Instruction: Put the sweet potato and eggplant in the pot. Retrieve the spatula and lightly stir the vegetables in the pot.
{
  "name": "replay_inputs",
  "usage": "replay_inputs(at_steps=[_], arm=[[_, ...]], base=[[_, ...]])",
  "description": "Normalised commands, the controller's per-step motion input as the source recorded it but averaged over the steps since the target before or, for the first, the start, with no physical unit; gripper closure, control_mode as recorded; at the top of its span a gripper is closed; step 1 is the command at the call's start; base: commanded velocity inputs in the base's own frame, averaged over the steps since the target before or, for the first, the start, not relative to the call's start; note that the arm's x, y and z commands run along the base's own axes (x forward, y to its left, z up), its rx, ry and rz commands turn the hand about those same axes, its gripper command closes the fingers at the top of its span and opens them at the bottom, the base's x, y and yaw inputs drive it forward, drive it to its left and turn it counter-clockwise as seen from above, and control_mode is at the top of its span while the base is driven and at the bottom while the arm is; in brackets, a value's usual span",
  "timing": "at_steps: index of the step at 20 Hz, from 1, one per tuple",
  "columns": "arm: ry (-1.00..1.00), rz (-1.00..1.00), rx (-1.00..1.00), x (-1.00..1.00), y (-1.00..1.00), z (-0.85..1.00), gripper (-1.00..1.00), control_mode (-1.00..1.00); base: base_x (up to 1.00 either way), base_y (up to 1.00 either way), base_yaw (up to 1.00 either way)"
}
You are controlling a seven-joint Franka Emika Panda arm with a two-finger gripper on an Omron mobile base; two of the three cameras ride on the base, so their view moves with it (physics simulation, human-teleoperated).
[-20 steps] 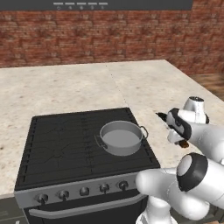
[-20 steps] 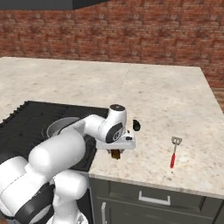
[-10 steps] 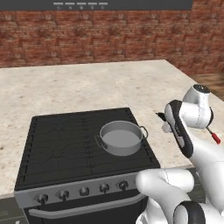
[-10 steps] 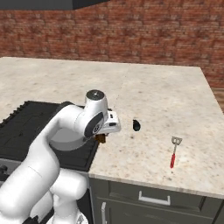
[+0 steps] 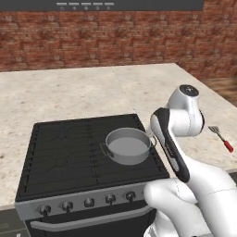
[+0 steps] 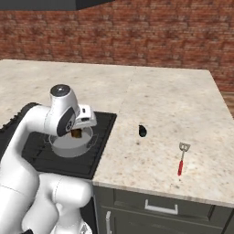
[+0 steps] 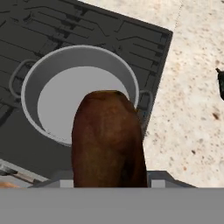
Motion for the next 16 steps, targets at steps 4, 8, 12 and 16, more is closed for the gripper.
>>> replay_inputs(at_steps=[4, 8, 12, 16], arm=[[0.0, 0.04, 0.0, 0.23, 0.98, 0.0, 1.0, -1.0], [0.02, 0.0, 0.0, 0.53, 0.69, -0.1, 1.0, -1.0], [0.09, 0.0, 0.0, 0.36, 0.24, -0.26, 1.0, -1.0], [0.17, 0.0, 0.0, 0.07, -0.06, -0.32, 1.0, -1.0]], base=[[0.0, 0.0, 0.0], [0.0, 0.0, 0.0], [0.0, 0.0, 0.0], [0.0, 0.0, 0.0]])
